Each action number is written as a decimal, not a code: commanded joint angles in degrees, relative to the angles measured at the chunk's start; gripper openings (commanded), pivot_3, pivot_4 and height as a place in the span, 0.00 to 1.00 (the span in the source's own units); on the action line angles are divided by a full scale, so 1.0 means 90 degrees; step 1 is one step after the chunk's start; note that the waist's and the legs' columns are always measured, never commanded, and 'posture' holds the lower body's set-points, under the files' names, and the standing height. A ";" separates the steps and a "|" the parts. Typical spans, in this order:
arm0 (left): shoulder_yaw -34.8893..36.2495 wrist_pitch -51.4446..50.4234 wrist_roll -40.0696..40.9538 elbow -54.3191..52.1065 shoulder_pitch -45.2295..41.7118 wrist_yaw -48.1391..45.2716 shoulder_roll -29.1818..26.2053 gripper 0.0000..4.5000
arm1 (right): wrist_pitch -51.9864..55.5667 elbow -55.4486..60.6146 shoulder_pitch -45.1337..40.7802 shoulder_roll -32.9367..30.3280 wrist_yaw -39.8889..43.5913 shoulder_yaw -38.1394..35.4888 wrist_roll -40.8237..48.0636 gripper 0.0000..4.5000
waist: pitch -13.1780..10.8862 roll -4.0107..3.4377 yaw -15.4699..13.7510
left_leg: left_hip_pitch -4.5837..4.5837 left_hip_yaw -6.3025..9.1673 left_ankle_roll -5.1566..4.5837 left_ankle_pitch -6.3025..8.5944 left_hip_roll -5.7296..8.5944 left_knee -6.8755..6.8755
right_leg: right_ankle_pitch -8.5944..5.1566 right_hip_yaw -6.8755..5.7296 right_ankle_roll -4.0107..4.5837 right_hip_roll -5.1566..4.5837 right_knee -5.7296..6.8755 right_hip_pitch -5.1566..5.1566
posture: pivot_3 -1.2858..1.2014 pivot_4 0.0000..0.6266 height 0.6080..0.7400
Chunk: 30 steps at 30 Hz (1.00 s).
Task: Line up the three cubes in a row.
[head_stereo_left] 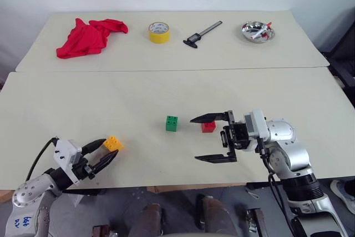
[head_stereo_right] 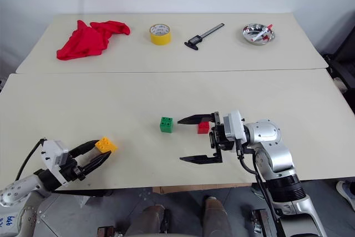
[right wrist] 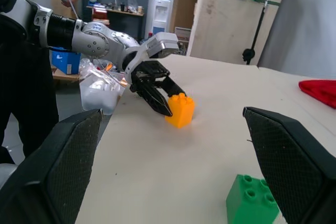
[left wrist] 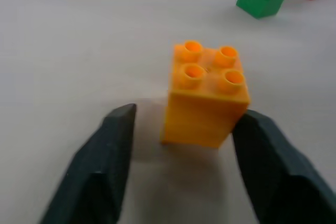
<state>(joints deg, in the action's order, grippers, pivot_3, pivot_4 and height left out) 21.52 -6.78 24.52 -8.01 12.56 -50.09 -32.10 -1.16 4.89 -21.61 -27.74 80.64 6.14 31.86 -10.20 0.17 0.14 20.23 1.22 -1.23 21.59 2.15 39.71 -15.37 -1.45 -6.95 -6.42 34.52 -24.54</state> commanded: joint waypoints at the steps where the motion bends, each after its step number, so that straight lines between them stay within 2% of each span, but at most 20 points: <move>1: -0.0056 0.0091 0.0284 -0.0026 -0.0347 -0.0484 -0.0282 0.37 | -0.0005 0.0213 0.0016 -0.0133 -0.0087 -0.0227 0.0059 1.00 | 0.0000 0.0000 -0.0006 | 0.0000 0.0000 0.0000 0.0000 0.0000 0.0000 | 0.0000 0.0000 0.0000 0.0000 0.0000 0.0000 | 0.52 0.24 1.00; 2: -0.0118 0.0009 0.0427 -0.0049 -0.0510 -0.0862 -0.0512 0.33 | 0.0026 0.0230 0.0045 -0.0197 -0.0107 -0.0279 0.0076 1.00 | 0.0000 0.0001 -0.0019 | 0.0000 0.0000 0.0000 0.0000 0.0000 0.0001 | 0.0000 0.0000 0.0000 0.0000 0.0000 0.0001 | 0.52 0.24 1.00; 5: -0.0350 0.0103 0.0436 0.0289 -0.1262 -0.1777 -0.1244 0.33 | 0.0131 0.0271 0.0169 -0.0411 -0.0208 -0.0453 0.0121 1.00 | -0.0001 0.0000 -0.0023 | 0.0003 0.0006 0.0000 0.0000 0.0003 0.0006 | 0.0000 -0.0002 0.0000 -0.0003 0.0002 0.0002 | 0.52 0.24 1.00; 8: -0.0906 0.0289 0.0288 0.1313 -0.2884 -0.2669 -0.1676 0.33 | 0.0144 0.0239 0.0418 -0.0630 -0.0235 -0.0638 0.0093 1.00 | -0.0001 -0.0001 -0.0084 | 0.0005 0.0013 -0.0002 -0.0003 0.0007 0.0010 | 0.0000 -0.0028 0.0001 -0.0005 -0.0004 0.0004 | 0.52 0.24 1.00; 11: -0.1656 0.0897 -0.0209 0.2619 -0.4138 -0.3488 -0.1598 0.33 | 0.0043 0.0139 0.0596 -0.0750 -0.0243 -0.0741 -0.0009 1.00 | 0.0002 -0.0010 -0.0071 | 0.0005 0.0008 -0.0005 -0.0005 0.0017 0.0012 | 0.0001 -0.0044 -0.0002 0.0005 0.0017 0.0006 | 0.52 0.24 1.00; 13: -0.2216 0.1600 -0.0759 0.3910 -0.4939 -0.3974 -0.1364 0.33 | 0.0022 0.0189 0.0732 -0.0798 -0.0333 -0.0825 -0.0049 1.00 | 0.0005 -0.0015 -0.0025 | 0.0005 -0.0011 -0.0011 -0.0005 0.0021 0.0009 | 0.0002 -0.0068 -0.0003 0.0010 0.0025 0.0000 | 0.52 0.24 1.00; 16: -0.2658 0.2473 -0.1265 0.5389 -0.5716 -0.4426 -0.1079 0.33 | 0.0074 0.0391 0.0935 -0.0843 -0.0505 -0.0949 -0.0040 1.00 | 0.0002 -0.0011 0.0018 | 0.0008 -0.0032 -0.0017 -0.0003 0.0021 0.0010 | 0.0003 -0.0116 -0.0006 0.0009 0.0025 -0.0005 | 0.52 0.24 1.00; 21: -0.2853 0.3056 -0.1481 0.6666 -0.6374 -0.4539 -0.0789 0.33 | 0.0106 0.0726 0.1367 -0.0965 -0.0738 -0.1155 -0.0013 1.00 | -0.0005 0.0001 -0.0017 | 0.0018 -0.0031 -0.0019 -0.0001 0.0006 0.0024 | 0.0004 -0.0153 -0.0007 0.0005 0.0031 -0.0014 | 0.52 0.24 1.00; 26: -0.2858 0.3075 -0.1514 0.7119 -0.6500 -0.4548 -0.0723 0.33 | 0.0104 0.0887 0.1636 -0.0960 -0.0894 -0.1200 -0.0016 1.00 | -0.0005 0.0001 -0.0027 | 0.0018 -0.0027 -0.0029 -0.0001 0.0019 0.0041 | 0.0008 -0.0154 -0.0015 -0.0010 0.0038 -0.0001 | 0.52 0.24 1.00; 30: -0.2776 0.3008 -0.1405 0.7021 -0.6449 -0.4619 -0.0842 0.62 | 0.0154 0.0817 0.1584 -0.0960 -0.0893 -0.1142 0.0016 1.00 | -0.0005 0.0002 -0.0025 | 0.0017 -0.0025 -0.0030 -0.0001 0.0019 0.0042 | 0.0009 -0.0152 -0.0016 -0.0010 0.0041 -0.0002 | 0.52 0.24 1.00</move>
<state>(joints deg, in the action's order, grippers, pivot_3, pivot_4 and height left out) -4.50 20.05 11.21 55.46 -45.42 -86.06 -38.44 0.12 11.08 -7.17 -35.92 72.80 -3.07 30.94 -10.25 0.19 -0.08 20.38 1.01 -1.49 21.58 2.31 40.08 -15.29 -2.82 -7.09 -6.50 34.88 -24.56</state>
